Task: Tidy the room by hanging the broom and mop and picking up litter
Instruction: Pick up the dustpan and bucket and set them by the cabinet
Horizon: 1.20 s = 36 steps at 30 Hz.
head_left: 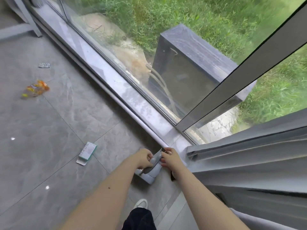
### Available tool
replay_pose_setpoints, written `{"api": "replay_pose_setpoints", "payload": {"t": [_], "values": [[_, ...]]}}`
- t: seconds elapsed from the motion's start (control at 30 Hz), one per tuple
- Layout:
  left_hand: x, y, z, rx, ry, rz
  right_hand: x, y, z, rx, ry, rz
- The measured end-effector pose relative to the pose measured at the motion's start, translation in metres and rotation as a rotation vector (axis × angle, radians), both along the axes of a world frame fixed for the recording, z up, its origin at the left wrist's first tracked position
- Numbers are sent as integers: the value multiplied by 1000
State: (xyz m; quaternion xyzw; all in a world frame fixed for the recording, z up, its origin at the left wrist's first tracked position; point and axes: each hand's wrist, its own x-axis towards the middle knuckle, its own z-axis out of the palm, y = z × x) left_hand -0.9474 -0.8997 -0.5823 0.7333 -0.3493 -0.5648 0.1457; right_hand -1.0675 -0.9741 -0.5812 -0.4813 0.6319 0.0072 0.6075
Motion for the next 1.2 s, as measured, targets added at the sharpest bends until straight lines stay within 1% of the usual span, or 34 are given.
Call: {"api": "replay_pose_setpoints", "payload": {"t": [0.07,0.13,0.2,0.3,0.4,0.53,0.67,0.8,0.9,0.97,1.03,1.13,1.2], "values": [[22,17,6,-32,43,73,23,12,3,-25,5,-27],[38,28,10,-56,55,102,40,20,7,-14,23,0],[71,58,16,-80,57,162,78,41,15,-2,32,63],[93,73,26,-98,80,188,108,49,25,19,53,122],[138,111,43,-155,78,265,162,77,44,46,60,221],[195,151,66,-235,89,376,230,105,71,61,28,327],[247,193,82,-284,64,502,294,136,93,143,0,429],[286,222,89,-315,60,634,349,163,106,117,-27,475],[314,239,92,-310,38,742,393,180,112,47,-59,481],[337,253,94,-302,19,826,426,189,114,-3,-62,532],[360,264,94,-277,-33,899,455,195,113,-35,-61,561],[392,280,93,-196,-92,995,492,200,109,-32,-91,530],[417,292,94,-145,-116,1069,521,203,106,-43,-111,578]]}}
